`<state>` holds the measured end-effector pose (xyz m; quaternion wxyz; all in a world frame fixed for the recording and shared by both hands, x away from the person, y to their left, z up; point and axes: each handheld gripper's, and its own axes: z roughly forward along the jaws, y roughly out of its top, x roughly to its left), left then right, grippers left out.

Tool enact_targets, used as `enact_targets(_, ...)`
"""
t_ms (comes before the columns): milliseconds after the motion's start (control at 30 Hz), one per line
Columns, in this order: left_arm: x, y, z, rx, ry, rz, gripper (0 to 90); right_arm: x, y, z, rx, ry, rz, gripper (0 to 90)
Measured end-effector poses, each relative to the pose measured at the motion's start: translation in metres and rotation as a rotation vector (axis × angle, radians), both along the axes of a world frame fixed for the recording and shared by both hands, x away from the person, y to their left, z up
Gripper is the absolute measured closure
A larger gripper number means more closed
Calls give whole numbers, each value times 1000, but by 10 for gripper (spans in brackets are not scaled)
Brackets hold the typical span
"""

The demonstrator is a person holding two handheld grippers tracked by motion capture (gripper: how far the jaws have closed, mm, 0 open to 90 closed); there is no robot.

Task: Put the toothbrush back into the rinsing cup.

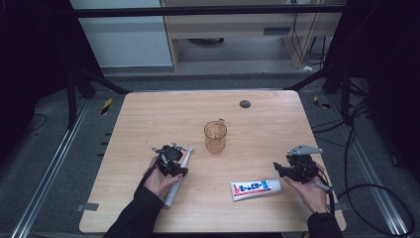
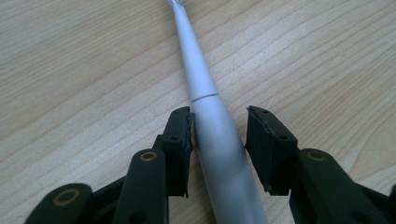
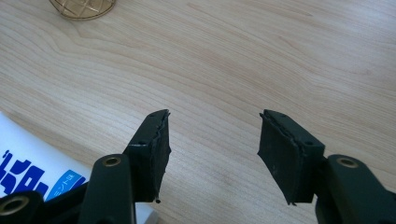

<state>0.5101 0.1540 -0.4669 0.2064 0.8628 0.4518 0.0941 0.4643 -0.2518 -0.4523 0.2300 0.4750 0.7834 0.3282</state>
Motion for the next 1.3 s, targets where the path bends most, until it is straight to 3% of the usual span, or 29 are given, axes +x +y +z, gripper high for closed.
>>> enact_targets(1000,5,0,-3,13,37,-2,670,0,-1,1,7,-2,-4,441)
enact_targets(1300,0,3,6,-10,16,-18,673,0,-3,2,10,-4,-8,442)
